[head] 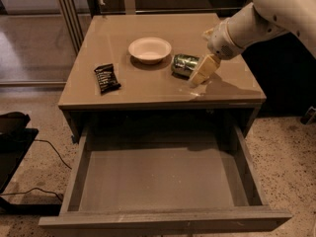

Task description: Place green can into top drawer

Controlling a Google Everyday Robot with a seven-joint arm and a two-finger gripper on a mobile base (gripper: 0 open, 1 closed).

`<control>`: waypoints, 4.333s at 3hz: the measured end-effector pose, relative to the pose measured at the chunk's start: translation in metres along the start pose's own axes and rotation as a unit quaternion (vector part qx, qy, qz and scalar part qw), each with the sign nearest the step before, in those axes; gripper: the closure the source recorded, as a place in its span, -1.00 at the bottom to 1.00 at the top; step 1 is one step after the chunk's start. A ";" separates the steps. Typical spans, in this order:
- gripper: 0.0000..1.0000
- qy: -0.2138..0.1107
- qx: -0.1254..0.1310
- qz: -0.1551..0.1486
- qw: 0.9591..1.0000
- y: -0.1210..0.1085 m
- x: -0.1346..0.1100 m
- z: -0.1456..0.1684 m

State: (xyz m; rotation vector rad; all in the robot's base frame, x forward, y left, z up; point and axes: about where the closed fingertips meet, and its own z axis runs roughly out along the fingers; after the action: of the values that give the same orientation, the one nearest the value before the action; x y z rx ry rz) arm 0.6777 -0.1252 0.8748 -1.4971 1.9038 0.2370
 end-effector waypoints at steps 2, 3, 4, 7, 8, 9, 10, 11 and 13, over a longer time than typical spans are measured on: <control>-1.00 0.000 -0.013 0.008 1.000 -0.004 -0.002 0.024; -1.00 0.002 -0.022 0.013 1.000 -0.004 -0.001 0.035; -1.00 0.000 -0.029 0.022 0.999 -0.005 0.001 0.043; 0.30 0.000 -0.029 0.022 0.999 -0.005 0.001 0.043; 0.77 0.000 -0.029 0.022 0.999 -0.005 0.001 0.043; 1.00 0.001 -0.030 0.022 0.999 -0.004 0.001 0.044; 1.00 -0.007 -0.031 0.011 0.999 -0.001 -0.005 0.037; 1.00 -0.041 -0.026 0.000 0.999 0.009 -0.014 0.015; 1.00 -0.133 0.009 -0.024 0.991 0.060 -0.027 -0.048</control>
Offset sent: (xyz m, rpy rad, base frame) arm 0.0214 0.0145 -0.0199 0.0110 0.0412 -0.0022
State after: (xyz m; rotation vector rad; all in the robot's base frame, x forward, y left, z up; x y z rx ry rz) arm 0.6057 -0.1106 0.9111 -1.4219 1.6530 0.3769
